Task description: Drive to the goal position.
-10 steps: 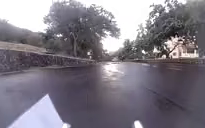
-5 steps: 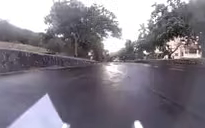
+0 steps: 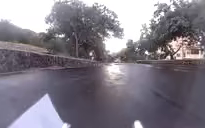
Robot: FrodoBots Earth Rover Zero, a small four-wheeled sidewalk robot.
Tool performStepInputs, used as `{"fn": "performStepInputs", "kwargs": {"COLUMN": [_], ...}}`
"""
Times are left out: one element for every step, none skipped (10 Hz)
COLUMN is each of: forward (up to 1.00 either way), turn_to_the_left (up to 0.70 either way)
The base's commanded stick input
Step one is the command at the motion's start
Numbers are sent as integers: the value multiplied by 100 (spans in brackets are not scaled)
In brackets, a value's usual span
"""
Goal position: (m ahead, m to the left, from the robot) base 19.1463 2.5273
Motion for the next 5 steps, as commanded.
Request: {"fn": "performStepInputs", "kwargs": {"forward": [50,50,50,50,50], "turn_to_the_left": [-38,-25,0,0,0]}}
